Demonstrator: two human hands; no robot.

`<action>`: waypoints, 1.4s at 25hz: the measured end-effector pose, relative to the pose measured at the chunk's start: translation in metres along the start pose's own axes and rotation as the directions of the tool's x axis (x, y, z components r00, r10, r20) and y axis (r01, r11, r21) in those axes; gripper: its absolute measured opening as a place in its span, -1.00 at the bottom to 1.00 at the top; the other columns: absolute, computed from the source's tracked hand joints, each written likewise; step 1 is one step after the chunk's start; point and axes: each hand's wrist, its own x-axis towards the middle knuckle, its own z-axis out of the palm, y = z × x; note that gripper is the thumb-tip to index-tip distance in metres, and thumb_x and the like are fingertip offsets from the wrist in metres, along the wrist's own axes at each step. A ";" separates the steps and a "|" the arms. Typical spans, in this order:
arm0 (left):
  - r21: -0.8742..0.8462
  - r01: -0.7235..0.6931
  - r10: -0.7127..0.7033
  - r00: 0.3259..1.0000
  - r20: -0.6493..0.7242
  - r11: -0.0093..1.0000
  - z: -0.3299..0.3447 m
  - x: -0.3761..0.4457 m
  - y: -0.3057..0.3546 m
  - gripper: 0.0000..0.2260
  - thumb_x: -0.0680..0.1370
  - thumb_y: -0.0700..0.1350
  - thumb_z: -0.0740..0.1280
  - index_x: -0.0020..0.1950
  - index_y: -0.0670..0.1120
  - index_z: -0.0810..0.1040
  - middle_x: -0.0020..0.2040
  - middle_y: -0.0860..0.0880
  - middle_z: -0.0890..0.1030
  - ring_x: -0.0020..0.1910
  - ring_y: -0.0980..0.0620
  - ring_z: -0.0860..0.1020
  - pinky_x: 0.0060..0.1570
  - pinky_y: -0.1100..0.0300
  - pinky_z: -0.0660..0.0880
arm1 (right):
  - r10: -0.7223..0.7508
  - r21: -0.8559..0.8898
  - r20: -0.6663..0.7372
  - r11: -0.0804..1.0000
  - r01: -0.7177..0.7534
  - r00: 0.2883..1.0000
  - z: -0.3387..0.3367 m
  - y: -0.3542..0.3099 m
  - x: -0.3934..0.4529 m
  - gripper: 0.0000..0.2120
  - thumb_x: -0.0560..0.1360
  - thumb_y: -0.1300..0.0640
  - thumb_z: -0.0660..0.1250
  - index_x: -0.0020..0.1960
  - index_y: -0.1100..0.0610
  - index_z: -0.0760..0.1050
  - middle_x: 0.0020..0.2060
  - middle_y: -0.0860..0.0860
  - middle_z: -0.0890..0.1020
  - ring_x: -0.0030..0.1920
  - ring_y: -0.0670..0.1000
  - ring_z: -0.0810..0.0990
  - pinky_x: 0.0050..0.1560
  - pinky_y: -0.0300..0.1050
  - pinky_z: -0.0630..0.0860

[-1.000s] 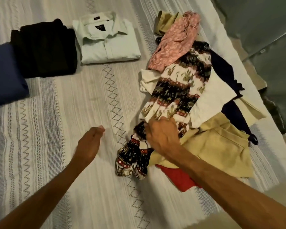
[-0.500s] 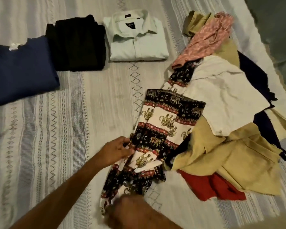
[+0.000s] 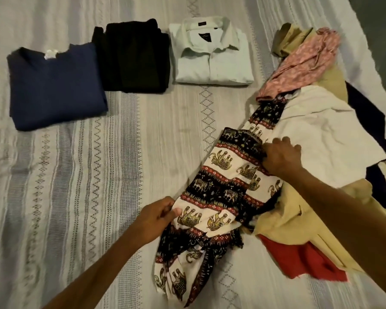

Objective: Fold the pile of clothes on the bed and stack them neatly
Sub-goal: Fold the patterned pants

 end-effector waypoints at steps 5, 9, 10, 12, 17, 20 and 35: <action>-0.074 0.115 -0.130 0.958 -0.254 0.991 -0.010 -0.032 -0.035 -0.94 0.63 -0.03 0.41 0.00 0.04 0.57 -0.18 0.03 0.70 -0.16 0.07 0.69 -0.05 0.08 0.66 | -0.183 0.416 -0.017 0.893 0.174 0.983 0.005 -0.050 -0.029 -0.81 0.69 0.09 0.20 0.20 0.19 0.40 -0.12 0.13 0.62 -0.14 0.17 0.58 -0.12 0.00 0.50; -0.295 0.125 -0.187 0.964 -0.191 0.947 -0.006 -0.063 -0.045 -0.83 0.55 -0.02 0.49 0.04 0.20 0.55 -0.06 0.01 0.70 -0.05 -0.04 0.70 -0.01 0.07 0.68 | -0.280 0.542 -0.065 0.796 0.270 0.958 -0.034 -0.095 -0.060 -0.82 0.70 0.10 0.26 0.19 0.16 0.58 -0.28 -0.14 0.53 -0.31 -0.14 0.56 -0.35 -0.33 0.37; -0.308 0.110 -0.180 0.962 -0.207 0.945 -0.008 -0.067 -0.039 -0.70 0.48 0.05 0.53 0.12 0.28 0.51 0.01 0.04 0.67 -0.01 -0.01 0.69 0.00 0.08 0.67 | -0.353 0.529 -0.148 0.761 0.376 0.924 -0.049 -0.111 -0.079 -0.80 0.70 0.07 0.28 0.19 0.13 0.61 -0.33 -0.21 0.50 -0.37 -0.20 0.54 -0.36 -0.27 0.46; -0.300 0.019 -0.111 0.950 -0.292 0.954 -0.014 -0.070 -0.023 -0.32 0.36 0.11 0.62 0.36 0.34 0.34 0.28 0.14 0.51 0.08 0.01 0.64 -0.05 0.14 0.66 | -0.588 0.503 -0.189 0.630 0.591 0.787 -0.069 -0.142 -0.135 -0.80 0.70 0.03 0.26 0.22 0.05 0.62 -0.36 -0.19 0.54 -0.40 -0.21 0.57 -0.28 -0.11 0.63; 0.349 -0.362 0.496 0.728 -0.473 0.864 -0.051 -0.112 0.026 -0.43 0.51 0.32 0.39 0.48 0.23 0.38 0.61 0.02 0.15 0.54 0.04 0.22 0.47 0.06 0.30 | -0.935 0.454 -0.110 0.253 0.854 0.336 -0.097 -0.200 -0.259 -0.81 0.68 0.10 0.27 0.26 0.03 0.56 -0.07 0.04 0.68 -0.14 0.13 0.66 -0.10 0.06 0.63; 0.598 -0.304 0.599 0.702 -0.386 0.741 -0.093 -0.152 0.046 -0.75 0.49 0.23 0.36 0.11 0.20 0.59 0.49 0.23 0.39 0.48 0.13 0.24 0.39 0.01 0.22 | -0.926 0.398 -0.160 0.256 0.881 0.341 -0.153 -0.198 -0.256 -0.78 0.71 -0.02 0.19 0.29 -0.02 0.51 -0.10 0.03 0.67 -0.21 0.09 0.65 -0.19 0.08 0.65; -0.222 -0.512 0.342 0.781 -0.523 0.830 -0.227 -0.246 0.351 -0.69 0.57 -0.17 0.51 0.28 -0.17 0.58 0.14 -0.04 0.72 0.17 -0.08 0.68 0.18 -0.11 0.63 | -0.426 0.186 -0.844 0.336 0.923 0.326 -0.648 -0.020 -0.344 -0.77 0.73 0.07 0.21 0.28 0.06 0.59 -0.04 -0.26 0.58 -0.09 -0.38 0.61 -0.16 -0.47 0.53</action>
